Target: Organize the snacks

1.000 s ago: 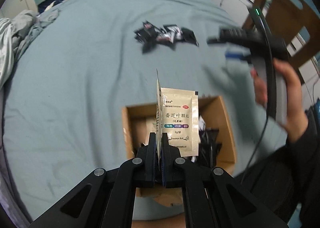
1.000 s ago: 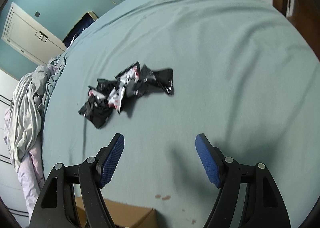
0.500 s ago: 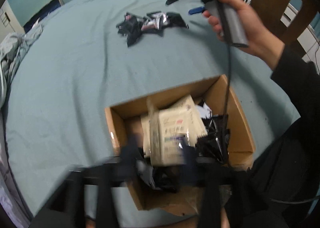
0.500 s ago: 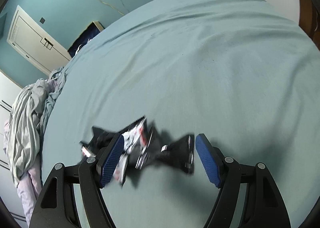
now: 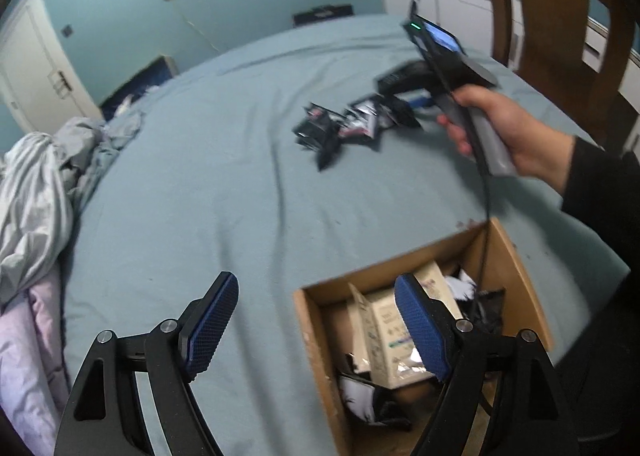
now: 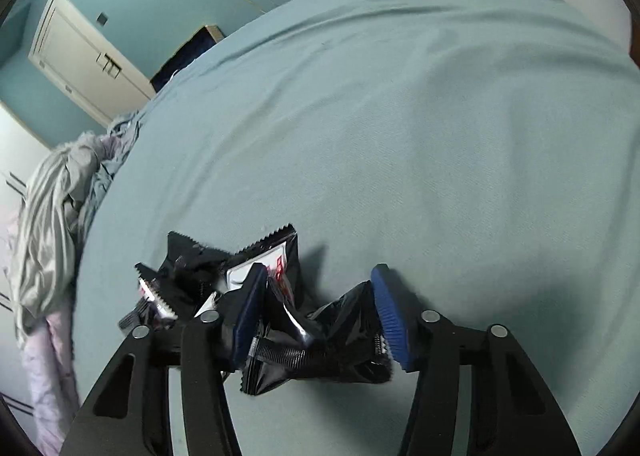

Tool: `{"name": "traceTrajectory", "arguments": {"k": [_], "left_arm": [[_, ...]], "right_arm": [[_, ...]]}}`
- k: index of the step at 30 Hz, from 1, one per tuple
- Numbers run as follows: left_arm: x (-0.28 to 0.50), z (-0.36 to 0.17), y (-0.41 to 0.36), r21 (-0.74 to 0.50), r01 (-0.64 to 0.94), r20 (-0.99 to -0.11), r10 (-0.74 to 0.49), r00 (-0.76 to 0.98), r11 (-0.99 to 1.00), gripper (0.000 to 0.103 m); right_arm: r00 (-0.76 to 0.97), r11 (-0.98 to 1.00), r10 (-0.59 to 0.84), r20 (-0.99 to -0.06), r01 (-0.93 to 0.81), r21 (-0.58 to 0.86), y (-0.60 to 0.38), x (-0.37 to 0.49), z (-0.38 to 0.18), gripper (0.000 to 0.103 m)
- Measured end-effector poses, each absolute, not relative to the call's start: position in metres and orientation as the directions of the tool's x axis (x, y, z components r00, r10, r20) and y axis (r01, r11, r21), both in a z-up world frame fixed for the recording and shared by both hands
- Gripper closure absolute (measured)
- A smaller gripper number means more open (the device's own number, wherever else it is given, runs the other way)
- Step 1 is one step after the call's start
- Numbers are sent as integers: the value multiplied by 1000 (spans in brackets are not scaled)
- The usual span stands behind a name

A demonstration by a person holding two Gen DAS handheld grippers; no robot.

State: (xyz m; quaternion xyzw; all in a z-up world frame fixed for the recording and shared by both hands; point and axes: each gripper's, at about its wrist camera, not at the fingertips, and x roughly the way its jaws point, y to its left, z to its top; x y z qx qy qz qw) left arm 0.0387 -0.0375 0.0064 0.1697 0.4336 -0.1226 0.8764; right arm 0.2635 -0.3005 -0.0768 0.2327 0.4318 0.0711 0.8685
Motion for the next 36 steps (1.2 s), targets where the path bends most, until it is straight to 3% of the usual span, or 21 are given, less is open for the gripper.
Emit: {"name": "traceTrajectory", "arguments": {"k": [2,9,10,23,30,33,35,36], "left_arm": [[39,9,-34,188,343,-790,-66,610,920,22],[40,8,-24,172,310,-782,-62,620,935,22],[41,7,-23,174,305,-780,-58,623,936,22],[43,-8,-8,143,234,-813,-20,582,962,22],[38,2,0,109,204,-811,-31,585,973,21],[39,2,2,95,196,-814,-37,580,976,21],[40,1,1,91,197,-814,-41,579,976,21],[40,1,0,93,199,-814,-41,579,976,21]], "right_arm": [[619,875,334,-710,77,478,-305,256,-74,66],[664,877,318,-676,64,476,-310,198,-33,76],[665,887,312,-679,53,459,-308,186,-26,103],[680,889,298,-669,58,455,-310,66,15,103],[723,764,347,-598,152,627,-339,20,17,103],[710,673,346,-614,268,689,-360,8,-2,91],[703,639,331,-629,324,698,-367,9,-12,52],[701,627,321,-637,347,698,-370,13,-16,43]]}}
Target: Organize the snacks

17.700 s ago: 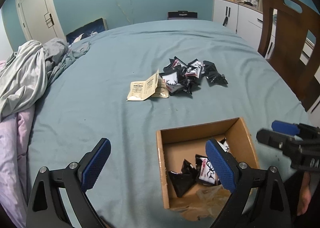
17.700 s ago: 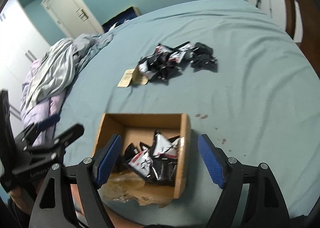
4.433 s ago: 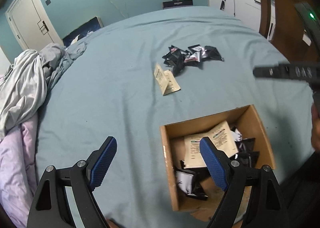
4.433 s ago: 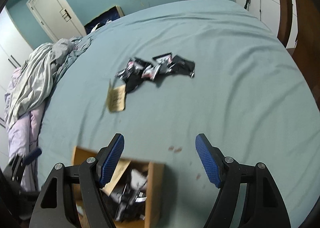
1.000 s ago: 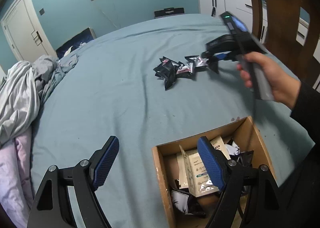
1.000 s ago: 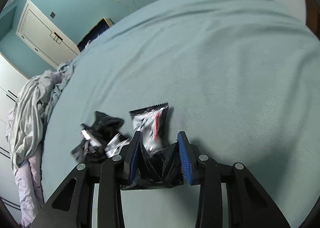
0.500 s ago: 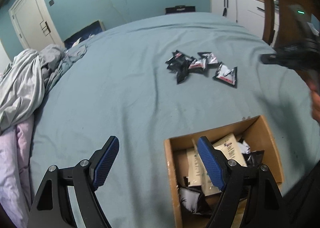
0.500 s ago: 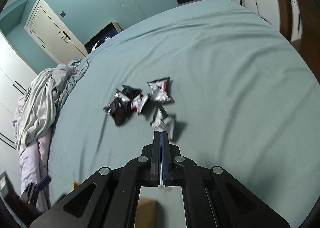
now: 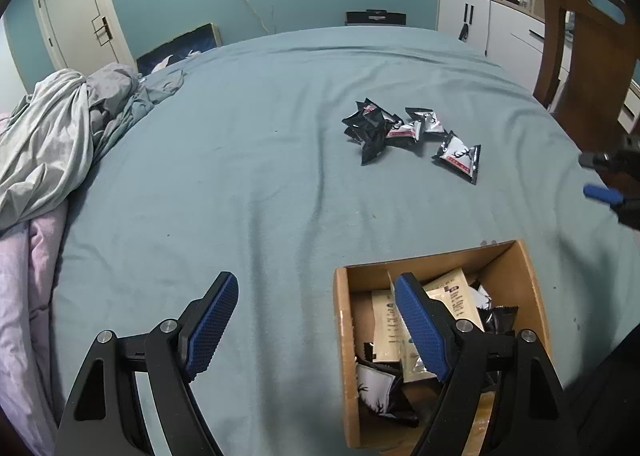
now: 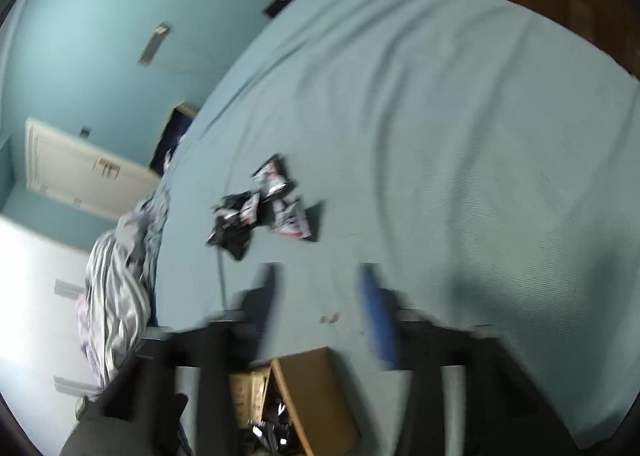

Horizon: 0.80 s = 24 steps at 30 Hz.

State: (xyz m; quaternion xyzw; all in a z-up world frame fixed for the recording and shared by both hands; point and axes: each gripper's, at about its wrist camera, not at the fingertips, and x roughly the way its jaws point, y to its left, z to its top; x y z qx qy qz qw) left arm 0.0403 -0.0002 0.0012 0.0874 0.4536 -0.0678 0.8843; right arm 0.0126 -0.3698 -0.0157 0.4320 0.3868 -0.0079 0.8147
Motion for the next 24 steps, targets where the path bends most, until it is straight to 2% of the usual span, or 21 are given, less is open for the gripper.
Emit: {"name": "traceTrajectory", "arguments": {"k": [1,2,6,15,24], "left_arm": [[41,1,-1,97,202,-814,-39,580,975,21],[42,0,-3,103,205,-813,-37,581,973,21],[46,-3,-6,123,209,-812,-22,583,970,21],[54,-9,-2,75,193,-842,-42,538,978,21],[57,-13,-9,98,213,-841,-33,539,972,21]], "right_arm": [[695,618,311,-648,370,693,-371,17,-18,33],[686,616,304,-661,388,686,-371,23,-21,33],[633,644,343,-694,380,665,-360,59,-29,33],[598,772,342,-725,261,580,-328,122,-30,33],[559,850,318,-766,190,492,-298,189,-55,33]]}}
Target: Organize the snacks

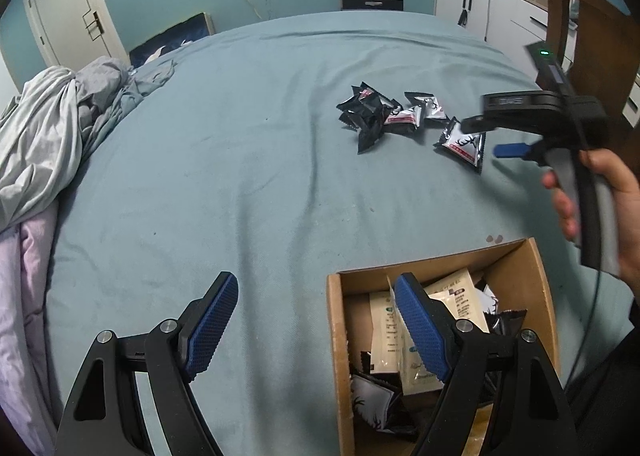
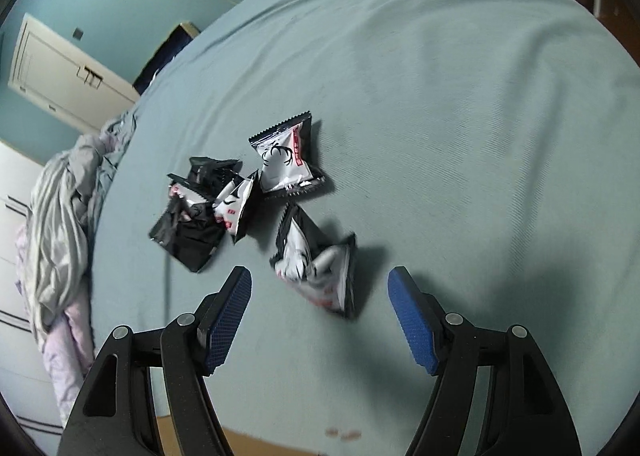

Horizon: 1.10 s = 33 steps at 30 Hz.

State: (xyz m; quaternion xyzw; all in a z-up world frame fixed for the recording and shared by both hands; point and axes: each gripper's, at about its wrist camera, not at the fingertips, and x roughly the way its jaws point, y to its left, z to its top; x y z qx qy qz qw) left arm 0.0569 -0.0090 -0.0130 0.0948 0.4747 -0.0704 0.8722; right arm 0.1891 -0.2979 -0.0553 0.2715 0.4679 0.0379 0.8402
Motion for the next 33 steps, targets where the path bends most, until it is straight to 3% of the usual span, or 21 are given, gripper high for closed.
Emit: {"name": "traceTrajectory", "arguments": {"k": [9,10,11,17,22,33], "left_arm": [[66,-26,-10,52,217,-867,-63,493,975,20],[67,-26,-11,48,218,-869,-67,491,975,20],[67,-26,-12,44,222,-870,-72,488,974,20],[61,-21,-29,37,289,-865,-114,488,957,20],[59,-8,-34,64,301,-852,-104,513,952,16],[144,-5,-39,20,159,-901,-51,432,987,3]], "right_arm": [[555,937,234,-798,91,337,-264,219,-70,35],[566,945,219,-795,81,317,-261,217,-70,56],[568,953,201,-798,73,293,-259,216,-69,70],[579,960,188,-793,63,273,-254,197,-56,73],[619,921,260,-741,72,383,-262,156,-17,73],[720,878,279,-636,78,473,-298,21,27,73]]}}
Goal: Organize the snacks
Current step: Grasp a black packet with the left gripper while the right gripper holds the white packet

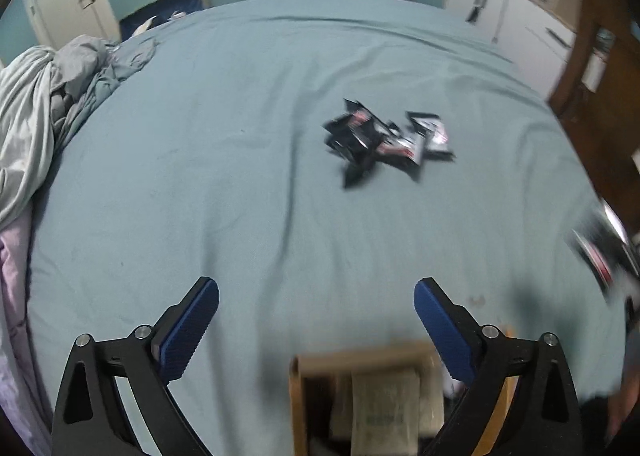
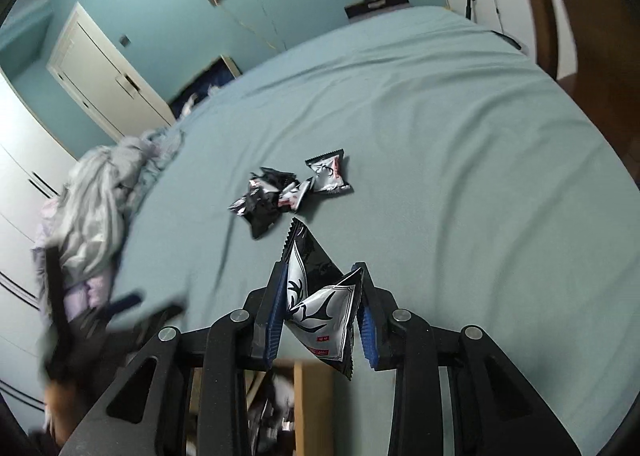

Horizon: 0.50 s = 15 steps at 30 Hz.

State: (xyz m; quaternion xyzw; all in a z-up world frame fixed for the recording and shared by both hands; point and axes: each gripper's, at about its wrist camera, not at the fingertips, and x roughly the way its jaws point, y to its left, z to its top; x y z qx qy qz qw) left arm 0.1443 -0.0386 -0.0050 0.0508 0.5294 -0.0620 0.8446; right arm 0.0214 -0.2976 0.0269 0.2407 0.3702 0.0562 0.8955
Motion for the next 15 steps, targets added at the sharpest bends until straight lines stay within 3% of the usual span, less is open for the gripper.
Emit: {"name": "traceTrajectory", "arguments": {"k": [7,15], "left_arm": [[218,-44,-74,152,136,-916,87,392,979,2],[282,-79,-104,154,91,-924,111,365,984,2]], "right_arm": [[701,821,383,-602,40,569,-304,-17,9,73],[647,798,422,-635,68,599,-315,14,-13,73]]}}
